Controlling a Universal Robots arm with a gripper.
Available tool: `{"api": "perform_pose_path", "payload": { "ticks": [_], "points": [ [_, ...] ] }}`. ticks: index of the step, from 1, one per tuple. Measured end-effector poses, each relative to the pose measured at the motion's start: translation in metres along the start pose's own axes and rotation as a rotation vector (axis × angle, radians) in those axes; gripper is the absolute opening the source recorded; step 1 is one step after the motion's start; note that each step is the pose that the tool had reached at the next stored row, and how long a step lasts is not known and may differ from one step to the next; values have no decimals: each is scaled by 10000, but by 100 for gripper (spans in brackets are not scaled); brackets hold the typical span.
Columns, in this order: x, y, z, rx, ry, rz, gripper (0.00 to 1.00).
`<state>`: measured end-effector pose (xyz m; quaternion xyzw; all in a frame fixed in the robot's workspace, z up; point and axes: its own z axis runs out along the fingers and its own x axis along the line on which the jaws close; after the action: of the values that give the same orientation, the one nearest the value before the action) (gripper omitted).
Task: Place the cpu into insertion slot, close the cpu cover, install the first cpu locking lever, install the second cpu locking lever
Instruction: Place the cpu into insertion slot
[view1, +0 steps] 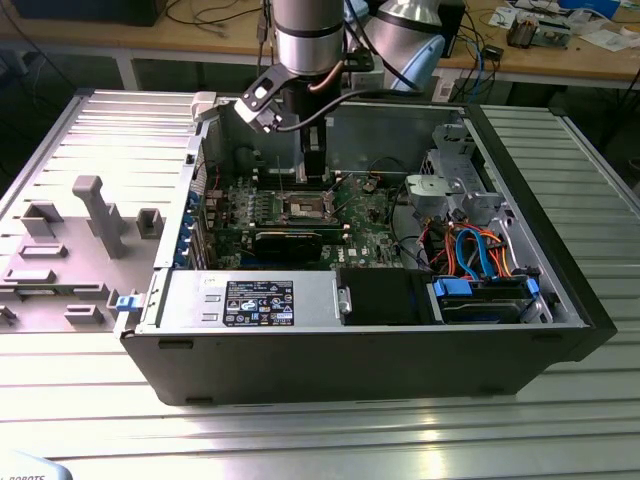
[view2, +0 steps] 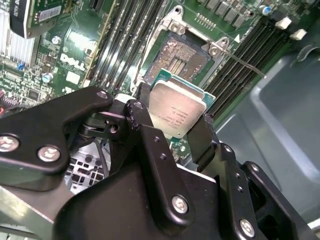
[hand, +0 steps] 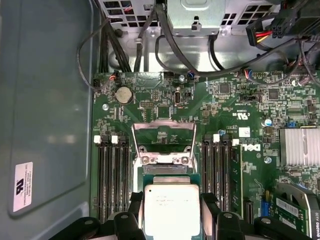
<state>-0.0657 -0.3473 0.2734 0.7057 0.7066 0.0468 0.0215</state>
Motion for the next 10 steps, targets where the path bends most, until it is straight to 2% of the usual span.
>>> {"api": "perform_pose_path", "payload": {
  "ticks": [1, 2, 9, 10],
  "points": [
    [2, -1, 8, -70, -25, -15, 54],
    [3, -5, 21, -94, -26, -15, 54],
    [2, -39, 160, -97, -27, -16, 54],
    [1, -54, 230, -97, -27, -17, 54]
  ]
}}
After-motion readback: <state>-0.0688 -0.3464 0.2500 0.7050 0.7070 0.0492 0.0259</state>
